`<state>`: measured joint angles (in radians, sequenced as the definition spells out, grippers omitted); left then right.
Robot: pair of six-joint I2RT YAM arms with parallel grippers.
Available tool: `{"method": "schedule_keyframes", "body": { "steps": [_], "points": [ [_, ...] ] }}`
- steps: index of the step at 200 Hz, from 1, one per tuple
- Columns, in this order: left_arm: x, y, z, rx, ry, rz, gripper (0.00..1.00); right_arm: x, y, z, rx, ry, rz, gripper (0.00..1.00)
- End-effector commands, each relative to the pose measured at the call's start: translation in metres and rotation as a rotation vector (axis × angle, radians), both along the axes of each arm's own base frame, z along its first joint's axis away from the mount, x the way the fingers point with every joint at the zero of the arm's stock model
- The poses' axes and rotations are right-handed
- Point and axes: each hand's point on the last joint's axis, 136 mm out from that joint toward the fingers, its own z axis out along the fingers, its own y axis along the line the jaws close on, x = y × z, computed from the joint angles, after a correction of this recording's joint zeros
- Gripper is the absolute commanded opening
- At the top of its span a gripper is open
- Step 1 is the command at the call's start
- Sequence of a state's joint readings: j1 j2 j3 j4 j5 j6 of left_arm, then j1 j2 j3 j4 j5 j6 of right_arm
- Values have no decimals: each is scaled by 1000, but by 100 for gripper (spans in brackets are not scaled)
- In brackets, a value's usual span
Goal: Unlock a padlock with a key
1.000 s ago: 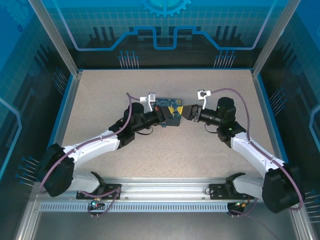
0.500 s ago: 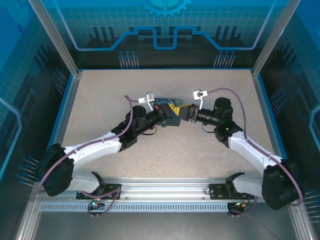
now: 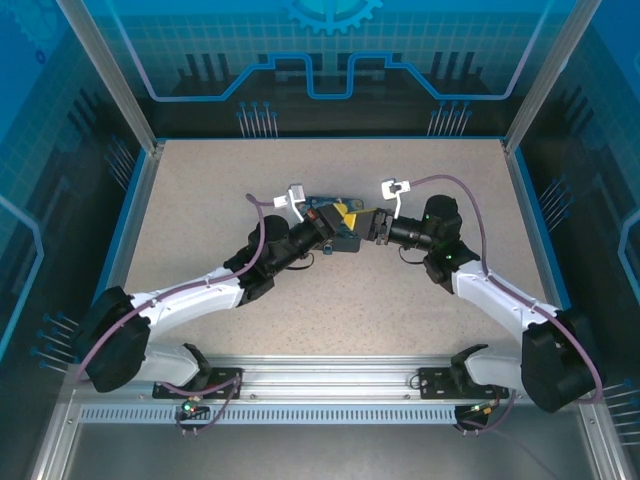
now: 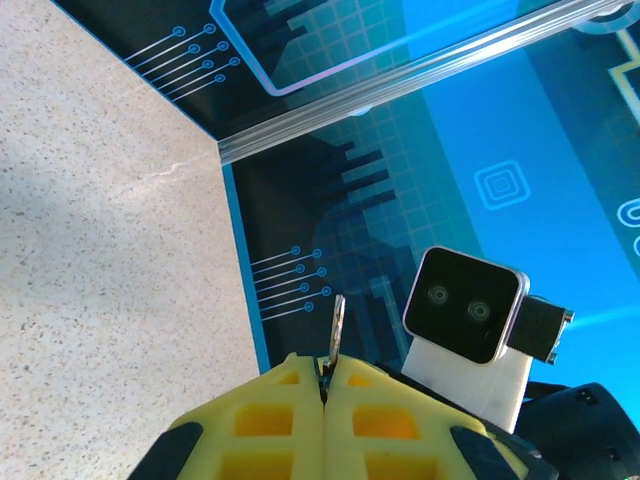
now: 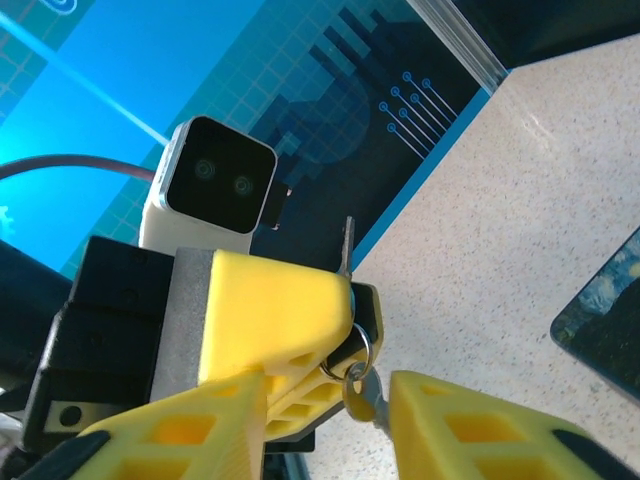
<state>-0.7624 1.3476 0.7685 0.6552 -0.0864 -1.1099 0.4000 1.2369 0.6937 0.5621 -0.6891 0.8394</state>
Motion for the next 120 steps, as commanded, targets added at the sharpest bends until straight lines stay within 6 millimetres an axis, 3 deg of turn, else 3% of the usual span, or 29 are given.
{"method": "schedule_keyframes", "body": {
  "steps": [1,23,80,110,120],
  "points": [
    [-3,-3,12,-51,-33,-2,0,-2,6,9,13,-28,24,30],
    [-3,-3,13,-53,-32,-2,0,-1,6,8,8,-26,17,24],
    [-5,-7,11,-36,-22,-11,0,6,6,7,-4,-21,-4,29],
    [-6,-6,7,-19,-14,-6,0,6,5,10,-13,-26,-4,1],
    [-6,-5,6,-5,-17,-4,0,6,4,10,-15,-27,-2,0]
  ]
}}
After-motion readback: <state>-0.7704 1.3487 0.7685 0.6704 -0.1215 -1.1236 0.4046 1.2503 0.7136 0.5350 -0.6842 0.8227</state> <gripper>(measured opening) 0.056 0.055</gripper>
